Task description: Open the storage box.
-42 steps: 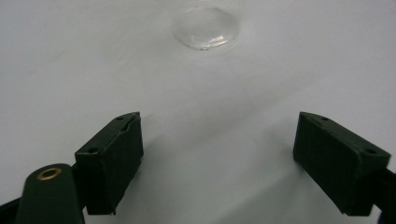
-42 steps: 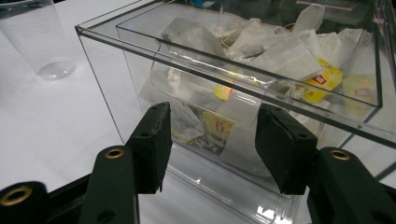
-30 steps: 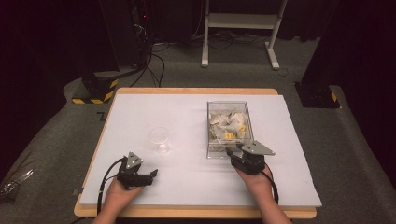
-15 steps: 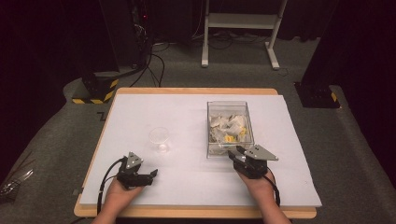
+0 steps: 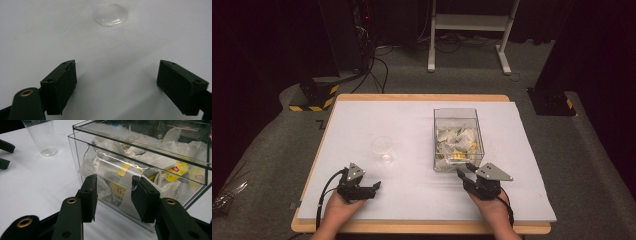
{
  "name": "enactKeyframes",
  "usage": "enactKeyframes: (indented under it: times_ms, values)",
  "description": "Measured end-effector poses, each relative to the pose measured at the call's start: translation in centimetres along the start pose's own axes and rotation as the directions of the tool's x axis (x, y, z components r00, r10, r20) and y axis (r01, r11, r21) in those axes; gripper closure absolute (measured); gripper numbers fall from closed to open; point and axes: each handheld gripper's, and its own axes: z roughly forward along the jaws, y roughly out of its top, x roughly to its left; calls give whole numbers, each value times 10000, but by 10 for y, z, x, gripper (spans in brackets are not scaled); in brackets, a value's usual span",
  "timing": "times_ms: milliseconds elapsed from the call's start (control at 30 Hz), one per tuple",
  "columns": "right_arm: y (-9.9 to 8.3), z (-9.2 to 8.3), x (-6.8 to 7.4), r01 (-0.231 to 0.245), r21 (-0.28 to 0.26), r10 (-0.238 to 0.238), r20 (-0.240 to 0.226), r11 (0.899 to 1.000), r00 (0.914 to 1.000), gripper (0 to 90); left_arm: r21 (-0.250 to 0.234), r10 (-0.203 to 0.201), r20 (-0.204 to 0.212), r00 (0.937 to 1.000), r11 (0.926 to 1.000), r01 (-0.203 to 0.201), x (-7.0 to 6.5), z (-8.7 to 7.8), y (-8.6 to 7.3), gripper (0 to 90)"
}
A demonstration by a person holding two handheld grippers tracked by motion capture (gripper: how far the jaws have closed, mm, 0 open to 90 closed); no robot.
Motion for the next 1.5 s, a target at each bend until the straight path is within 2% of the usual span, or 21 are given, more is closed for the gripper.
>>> enactKeyframes:
  times_ms: [900,1100,1300,1500]
  values:
    - [-15,-35,20,169,-149,-172,-203,9997,9996,561,32,97,-4,10000,9999,-97,1,-1,0,164]
    - [-19,-37,21,142,-289,-144,-76,9995,9999,514,31,68,-5,10000,10000,-68,1,-1,0,165]
    - [-22,-47,21,163,-511,-157,113,9986,9998,518,0,57,-22,10000,10000,-57,0,-1,0,165]
    - [-21,-54,17,-6,-762,24,236,9971,9997,523,-4,33,-30,10000,10000,-33,0,-1,0,166]
